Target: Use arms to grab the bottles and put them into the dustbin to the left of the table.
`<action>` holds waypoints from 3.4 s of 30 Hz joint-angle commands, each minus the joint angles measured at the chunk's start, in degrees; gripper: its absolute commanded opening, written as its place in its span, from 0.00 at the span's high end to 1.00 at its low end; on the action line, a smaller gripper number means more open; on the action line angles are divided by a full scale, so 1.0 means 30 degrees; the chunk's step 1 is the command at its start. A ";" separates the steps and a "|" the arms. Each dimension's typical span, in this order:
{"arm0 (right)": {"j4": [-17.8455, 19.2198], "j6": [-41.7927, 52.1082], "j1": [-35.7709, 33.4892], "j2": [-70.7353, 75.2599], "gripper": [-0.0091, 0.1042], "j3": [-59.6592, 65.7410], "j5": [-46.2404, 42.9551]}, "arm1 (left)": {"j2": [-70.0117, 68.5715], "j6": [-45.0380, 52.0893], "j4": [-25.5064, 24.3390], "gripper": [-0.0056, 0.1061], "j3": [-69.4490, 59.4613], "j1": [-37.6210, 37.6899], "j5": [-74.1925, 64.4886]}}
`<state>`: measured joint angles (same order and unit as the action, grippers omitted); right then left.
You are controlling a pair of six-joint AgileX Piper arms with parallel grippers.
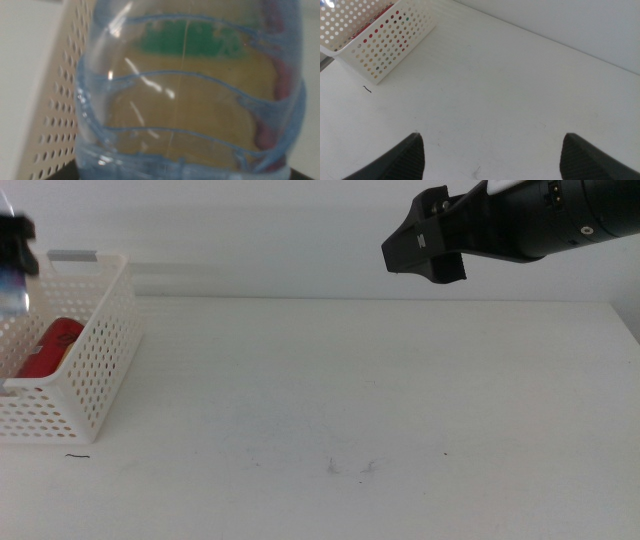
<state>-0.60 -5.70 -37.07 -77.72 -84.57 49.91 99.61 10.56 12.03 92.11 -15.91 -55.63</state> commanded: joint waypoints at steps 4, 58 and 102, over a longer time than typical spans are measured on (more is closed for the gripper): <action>0.0087 0.0030 -0.0017 0.0071 0.13 0.0012 -0.0130 | 0.2079 0.1556 0.0495 0.97 0.0563 -0.0507 -0.0442; 0.0087 0.0030 -0.0017 0.0071 0.13 0.0012 -0.0130 | -1.8530 0.2409 0.2696 0.11 -1.1817 0.6278 0.5519; 0.2385 0.0030 1.1934 2.5908 0.13 2.8192 -1.2352 | -3.3204 0.2409 0.1802 0.11 -3.0703 0.6278 1.4835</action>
<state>4.50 -5.70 -1.67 -0.28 -0.20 12.85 0.29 18.17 16.53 0.17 2.81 -12.40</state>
